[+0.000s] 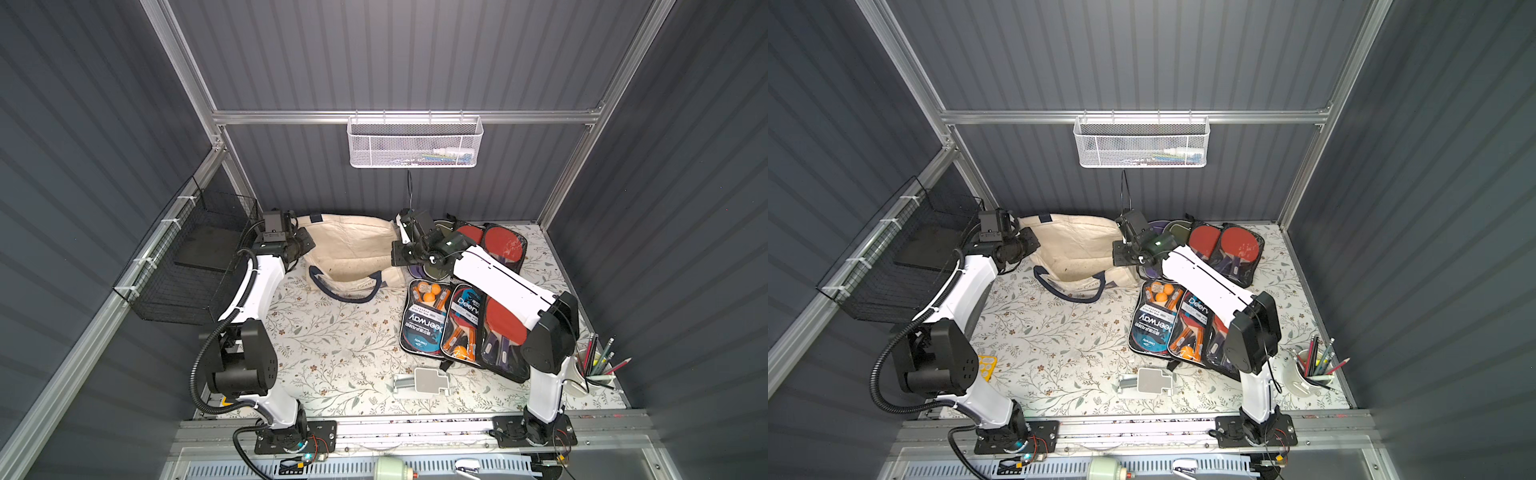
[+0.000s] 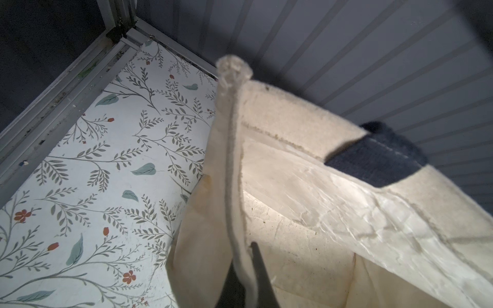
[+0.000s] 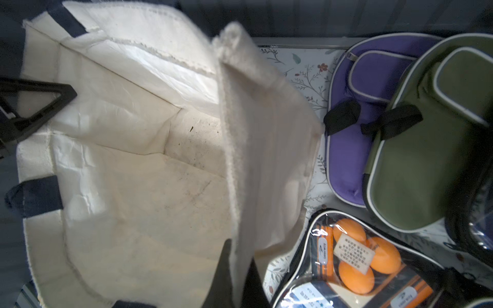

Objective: Remove the ping pong set from the canvas bag
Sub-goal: Adjust the canvas bag at the center of the board.

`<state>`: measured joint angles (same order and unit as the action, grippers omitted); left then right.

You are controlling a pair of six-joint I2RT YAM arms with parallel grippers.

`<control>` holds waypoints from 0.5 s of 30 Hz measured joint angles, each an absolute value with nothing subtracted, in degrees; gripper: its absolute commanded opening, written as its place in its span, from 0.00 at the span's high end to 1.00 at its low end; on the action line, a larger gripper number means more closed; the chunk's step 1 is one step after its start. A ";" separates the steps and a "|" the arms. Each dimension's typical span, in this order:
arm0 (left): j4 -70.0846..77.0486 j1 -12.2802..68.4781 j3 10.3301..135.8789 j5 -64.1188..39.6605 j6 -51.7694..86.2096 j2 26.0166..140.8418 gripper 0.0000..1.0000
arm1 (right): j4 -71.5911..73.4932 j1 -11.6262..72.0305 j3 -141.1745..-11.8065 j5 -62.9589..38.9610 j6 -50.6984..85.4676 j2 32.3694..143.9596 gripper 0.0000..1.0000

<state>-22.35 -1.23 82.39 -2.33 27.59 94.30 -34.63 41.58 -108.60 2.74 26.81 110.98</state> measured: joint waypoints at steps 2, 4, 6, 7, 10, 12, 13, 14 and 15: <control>-22.33 -1.23 82.32 -2.33 27.59 94.30 1.00 | -35.05 41.01 -109.23 2.31 26.79 112.09 0.99; -22.37 -1.23 82.28 -2.35 27.59 94.30 1.00 | -34.68 40.60 -110.63 1.41 26.81 114.19 0.98; -22.39 -1.23 82.24 -2.35 27.59 94.37 1.00 | -34.20 40.27 -111.26 0.97 26.87 116.14 0.97; -22.39 -1.23 82.24 -2.35 27.59 94.41 1.00 | -33.93 40.16 -111.46 0.78 26.92 116.86 0.95; -22.37 -1.23 82.24 -2.39 27.62 94.65 1.00 | -33.34 39.77 -111.96 -0.05 27.00 118.28 0.89; -22.33 -1.23 82.24 -2.44 27.62 94.83 0.74 | -32.93 39.57 -112.22 -0.34 27.07 118.56 0.84; -22.33 -1.23 82.24 -2.48 27.77 94.87 0.63 | -32.77 39.48 -112.22 -0.45 27.11 118.56 0.82; -22.33 -1.23 82.21 -2.59 27.64 94.89 0.48 | -32.64 39.38 -112.22 -0.51 27.20 118.56 0.80; -22.28 -1.23 82.21 -2.59 27.59 94.89 0.37 | -32.58 39.29 -112.22 -0.56 27.33 118.54 0.78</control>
<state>-22.28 -1.23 82.21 -2.59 27.59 94.89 -32.58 39.29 -112.22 -0.56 27.33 118.54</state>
